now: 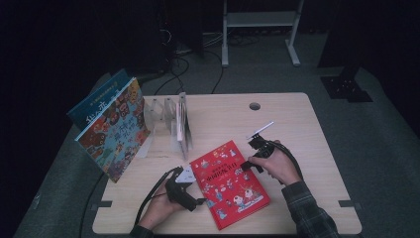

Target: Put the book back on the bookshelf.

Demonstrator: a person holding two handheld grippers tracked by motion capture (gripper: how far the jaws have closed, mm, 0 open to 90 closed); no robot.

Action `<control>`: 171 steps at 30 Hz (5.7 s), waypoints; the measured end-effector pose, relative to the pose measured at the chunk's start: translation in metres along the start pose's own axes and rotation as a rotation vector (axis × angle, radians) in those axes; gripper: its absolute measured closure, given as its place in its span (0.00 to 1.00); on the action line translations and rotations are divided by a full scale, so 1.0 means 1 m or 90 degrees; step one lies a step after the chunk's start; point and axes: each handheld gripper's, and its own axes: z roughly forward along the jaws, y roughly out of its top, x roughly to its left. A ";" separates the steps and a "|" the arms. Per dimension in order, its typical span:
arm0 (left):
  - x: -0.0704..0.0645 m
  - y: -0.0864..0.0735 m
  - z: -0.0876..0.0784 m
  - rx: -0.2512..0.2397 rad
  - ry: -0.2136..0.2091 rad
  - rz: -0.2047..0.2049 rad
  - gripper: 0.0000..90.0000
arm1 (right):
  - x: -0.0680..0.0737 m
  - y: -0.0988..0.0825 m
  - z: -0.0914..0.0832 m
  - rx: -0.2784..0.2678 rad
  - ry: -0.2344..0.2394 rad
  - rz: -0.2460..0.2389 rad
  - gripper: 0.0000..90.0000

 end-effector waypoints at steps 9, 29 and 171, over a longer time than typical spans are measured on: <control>0.000 0.000 0.001 -0.005 -0.002 0.000 0.00 | 0.010 0.008 -0.024 0.002 0.063 -0.017 0.74; 0.001 0.000 0.000 -0.003 -0.001 -0.001 0.00 | 0.042 0.036 -0.026 0.072 0.085 -0.039 0.78; 0.038 0.102 -0.170 -0.381 -0.112 -0.037 0.88 | -0.016 -0.076 -0.048 -0.368 0.056 -0.226 0.46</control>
